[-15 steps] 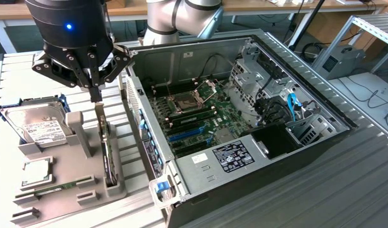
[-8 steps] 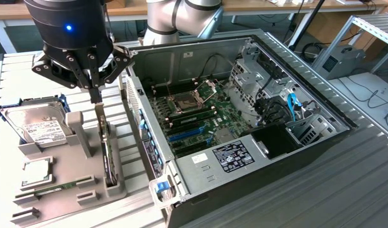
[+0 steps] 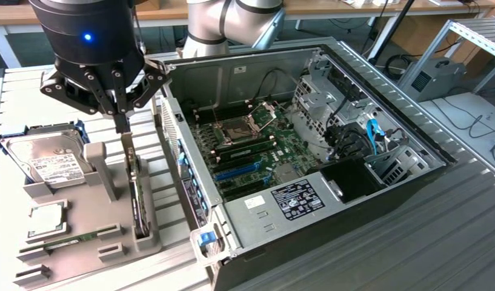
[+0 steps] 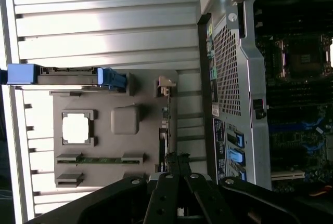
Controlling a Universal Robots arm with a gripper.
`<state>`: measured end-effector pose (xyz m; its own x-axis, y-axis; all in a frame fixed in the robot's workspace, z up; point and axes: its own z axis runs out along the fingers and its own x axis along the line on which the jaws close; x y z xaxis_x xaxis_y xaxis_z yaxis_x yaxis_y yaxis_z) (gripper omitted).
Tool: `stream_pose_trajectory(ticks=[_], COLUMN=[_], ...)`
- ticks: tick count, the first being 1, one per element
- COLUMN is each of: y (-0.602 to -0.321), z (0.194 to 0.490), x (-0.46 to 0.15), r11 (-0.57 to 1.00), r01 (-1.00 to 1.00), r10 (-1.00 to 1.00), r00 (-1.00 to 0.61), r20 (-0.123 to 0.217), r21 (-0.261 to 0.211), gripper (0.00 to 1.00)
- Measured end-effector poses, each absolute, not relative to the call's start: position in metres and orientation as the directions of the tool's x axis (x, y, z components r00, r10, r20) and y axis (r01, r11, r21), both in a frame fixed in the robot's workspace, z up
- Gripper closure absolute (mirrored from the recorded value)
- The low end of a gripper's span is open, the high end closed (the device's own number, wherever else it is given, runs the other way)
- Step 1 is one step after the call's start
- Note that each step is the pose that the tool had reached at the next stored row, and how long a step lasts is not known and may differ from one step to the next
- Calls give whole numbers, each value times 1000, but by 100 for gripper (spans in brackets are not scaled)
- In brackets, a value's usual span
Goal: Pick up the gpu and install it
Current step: 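Reach for the gpu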
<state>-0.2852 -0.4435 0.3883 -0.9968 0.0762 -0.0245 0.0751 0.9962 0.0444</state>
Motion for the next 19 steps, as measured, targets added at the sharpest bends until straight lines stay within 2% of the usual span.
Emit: stream_pose_trajectory(ticks=[19], y=[-449], z=[388], x=[-286], r11=[996], r01=[75], r10=[76], r00=[-997], r20=[-24], r21=[44], gripper=[89])
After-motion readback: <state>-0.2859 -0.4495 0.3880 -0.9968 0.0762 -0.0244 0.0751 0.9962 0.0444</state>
